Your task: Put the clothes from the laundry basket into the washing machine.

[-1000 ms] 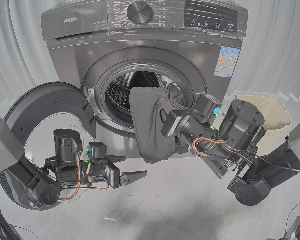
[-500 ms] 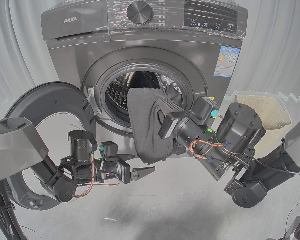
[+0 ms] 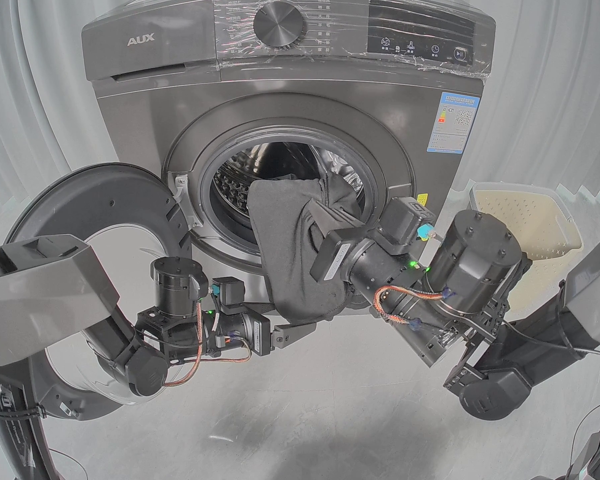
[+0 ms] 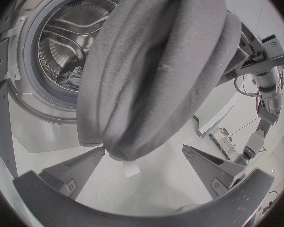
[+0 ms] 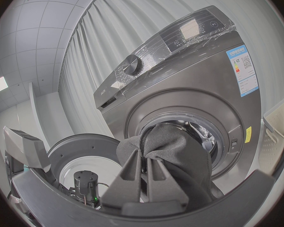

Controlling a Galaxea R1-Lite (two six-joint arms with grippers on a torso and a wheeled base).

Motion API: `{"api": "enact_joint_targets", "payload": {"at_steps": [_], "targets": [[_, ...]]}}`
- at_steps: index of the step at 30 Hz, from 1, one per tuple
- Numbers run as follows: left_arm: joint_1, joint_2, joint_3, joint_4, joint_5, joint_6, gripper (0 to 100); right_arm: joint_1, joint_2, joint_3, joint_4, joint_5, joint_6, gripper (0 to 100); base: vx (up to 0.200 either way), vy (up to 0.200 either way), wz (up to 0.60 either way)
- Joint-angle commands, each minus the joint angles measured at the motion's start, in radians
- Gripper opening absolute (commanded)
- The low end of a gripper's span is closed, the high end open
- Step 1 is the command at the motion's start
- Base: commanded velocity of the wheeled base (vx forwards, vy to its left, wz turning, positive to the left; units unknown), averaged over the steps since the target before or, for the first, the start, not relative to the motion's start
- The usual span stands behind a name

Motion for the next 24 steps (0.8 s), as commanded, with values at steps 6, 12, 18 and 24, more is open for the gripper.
{"api": "enact_joint_targets", "payload": {"at_steps": [6, 12, 18, 24], "targets": [[-0.003, 0.032, -0.035, -0.004, 0.006, 0.002, 100, 0.002, 0.003, 0.0, -0.002, 0.0, 0.0, 0, 0.0, 0.0, 0.0], [-0.015, 0.045, -0.048, -0.004, 0.011, 0.005, 100, 0.005, 0.005, 0.0, -0.002, 0.0, 0.0, 0, 0.0, 0.0, 0.0], [-0.014, 0.063, -0.074, -0.01, 0.037, 0.008, 100, 0.008, 0.008, 0.0, -0.007, -0.002, 0.0, 0, 0.0, 0.0, 0.0], [-0.014, 0.094, -0.084, -0.059, 0.044, 0.008, 100, 0.011, 0.009, 0.003, -0.008, -0.002, 0.0, 0, 0.0, 0.0, 0.0]]}}
